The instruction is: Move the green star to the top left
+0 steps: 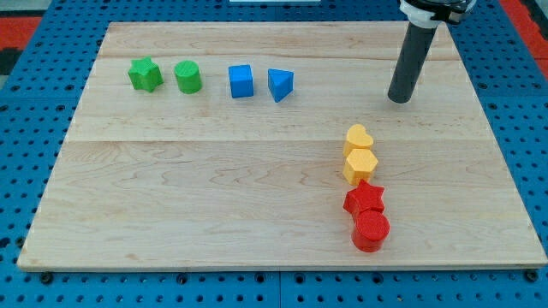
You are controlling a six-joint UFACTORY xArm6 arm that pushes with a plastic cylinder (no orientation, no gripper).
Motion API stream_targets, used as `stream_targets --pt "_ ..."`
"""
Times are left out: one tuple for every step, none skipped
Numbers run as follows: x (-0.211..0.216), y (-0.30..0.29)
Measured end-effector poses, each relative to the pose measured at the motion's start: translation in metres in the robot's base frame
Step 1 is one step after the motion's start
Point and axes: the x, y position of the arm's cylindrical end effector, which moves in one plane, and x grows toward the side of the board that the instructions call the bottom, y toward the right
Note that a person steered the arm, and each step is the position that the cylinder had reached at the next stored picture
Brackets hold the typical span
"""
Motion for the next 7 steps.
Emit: stream_targets --pt "0.0 0.0" --pt "0.0 0.001" --pt "0.024 -0.024" --pt "0.056 -0.064" --pt "0.05 -0.172" --pt "0.03 -0.265" --pt "-0.003 -0.343"
